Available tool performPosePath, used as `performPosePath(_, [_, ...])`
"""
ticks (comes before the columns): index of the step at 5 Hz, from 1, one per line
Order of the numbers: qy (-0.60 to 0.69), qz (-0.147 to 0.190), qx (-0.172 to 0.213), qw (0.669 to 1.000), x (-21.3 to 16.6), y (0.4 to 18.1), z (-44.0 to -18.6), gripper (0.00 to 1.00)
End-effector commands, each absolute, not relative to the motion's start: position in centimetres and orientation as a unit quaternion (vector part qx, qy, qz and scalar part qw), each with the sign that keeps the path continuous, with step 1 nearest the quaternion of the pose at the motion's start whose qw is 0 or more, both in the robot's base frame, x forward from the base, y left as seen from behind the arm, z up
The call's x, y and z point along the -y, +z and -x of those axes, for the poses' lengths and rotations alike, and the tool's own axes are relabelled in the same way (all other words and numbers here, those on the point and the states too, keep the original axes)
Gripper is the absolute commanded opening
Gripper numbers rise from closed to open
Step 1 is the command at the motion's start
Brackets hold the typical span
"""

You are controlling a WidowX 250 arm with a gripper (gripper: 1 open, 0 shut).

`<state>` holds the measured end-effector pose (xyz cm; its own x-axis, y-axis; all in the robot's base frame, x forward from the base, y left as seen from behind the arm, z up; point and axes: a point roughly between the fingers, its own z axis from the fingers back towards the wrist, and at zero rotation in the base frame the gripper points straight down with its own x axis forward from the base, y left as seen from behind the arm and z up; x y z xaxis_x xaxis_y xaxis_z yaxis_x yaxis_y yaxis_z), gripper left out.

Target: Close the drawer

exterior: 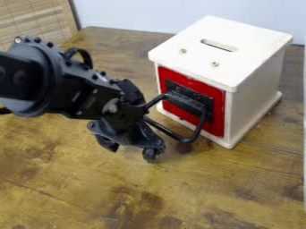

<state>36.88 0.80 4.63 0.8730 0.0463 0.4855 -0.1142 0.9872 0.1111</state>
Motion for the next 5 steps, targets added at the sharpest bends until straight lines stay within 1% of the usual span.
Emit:
performPosePath(1, [0.039, -0.061, 0.292, 0.954, -0.9, 7.4, -37.9, 1.00])
performPosePath(2, [0.035, -0.059, 0.291, 0.954, -1.4, 7.0, -37.8, 1.00])
performPosePath(3, [0.041, -0.059, 0.291, 0.954, -2.6, 6.5, -37.5, 1.00])
performPosePath(4, [0.047, -0.059, 0.291, 0.954, -3.8, 6.4, -37.5, 1.00])
performPosePath(5, [0.049, -0.057, 0.291, 0.954, -4.0, 6.2, -37.4, 1.00])
